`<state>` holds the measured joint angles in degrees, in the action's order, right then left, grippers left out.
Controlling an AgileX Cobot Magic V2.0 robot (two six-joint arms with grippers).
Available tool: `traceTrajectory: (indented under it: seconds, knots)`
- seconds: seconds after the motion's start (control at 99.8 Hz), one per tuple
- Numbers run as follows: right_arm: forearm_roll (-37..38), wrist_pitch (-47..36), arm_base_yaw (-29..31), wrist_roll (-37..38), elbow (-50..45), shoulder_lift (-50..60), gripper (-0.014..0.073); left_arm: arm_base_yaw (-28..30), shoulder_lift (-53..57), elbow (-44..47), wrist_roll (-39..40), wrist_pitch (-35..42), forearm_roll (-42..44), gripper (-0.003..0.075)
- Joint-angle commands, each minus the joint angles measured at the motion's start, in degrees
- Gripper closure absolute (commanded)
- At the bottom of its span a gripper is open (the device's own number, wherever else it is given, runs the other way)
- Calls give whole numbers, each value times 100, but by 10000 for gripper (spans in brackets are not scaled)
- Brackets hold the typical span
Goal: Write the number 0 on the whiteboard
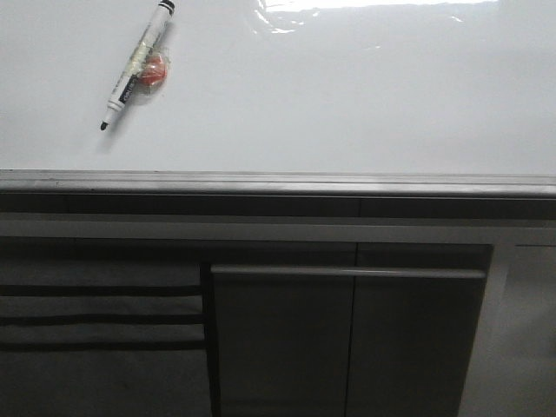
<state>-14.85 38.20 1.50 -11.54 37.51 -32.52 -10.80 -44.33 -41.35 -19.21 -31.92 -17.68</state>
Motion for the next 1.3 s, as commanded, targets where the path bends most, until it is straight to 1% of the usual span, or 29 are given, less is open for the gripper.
traceTrajectory:
  seconds: [0.0, 0.13, 0.221, 0.301, 0.391, 0.612, 0.842, 0.912, 1.083, 1.233, 1.293]
  knots:
    - [-101, -358, -4, -88, 160, -184, 285, -231, -404, -213, -263, 620, -331, 295]
    - [-110, -372, -4, -88, 160, -299, 285, -641, -1121, -351, -278, 848, -331, 316]
    - [-110, -390, -4, -88, 160, -299, 285, -906, -1639, -433, -327, 1347, -227, 325]
    - [-110, -386, -4, -88, 160, -299, 285, -1094, -2122, -545, -543, 1841, -108, 334]
    - [-110, -375, -4, -88, 160, -299, 285, -1153, -2592, -753, -574, 2108, 228, 336]
    - [-110, -354, -4, -88, 160, -299, 285, -1153, -3731, -1547, -574, 2226, 514, 336]
    - [-110, -327, -4, -88, 160, -299, 285, -1153, -4394, -2068, -574, 2185, 653, 339]
    - [-110, -327, -4, -88, 160, -299, 286, -1153, -4459, -2118, -574, 2198, 664, 384]
    - [-110, -327, -4, -88, 160, -299, 285, -1153, -4499, -2157, -574, 2318, 864, 592]
    - [-110, -350, -4, -88, 160, -299, 286, -1153, -4499, -2157, -574, 2361, 1029, 741]
    - [-110, -350, -4, -88, 160, -299, 286, -1153, -4487, -2167, -574, 2287, 1038, 741]
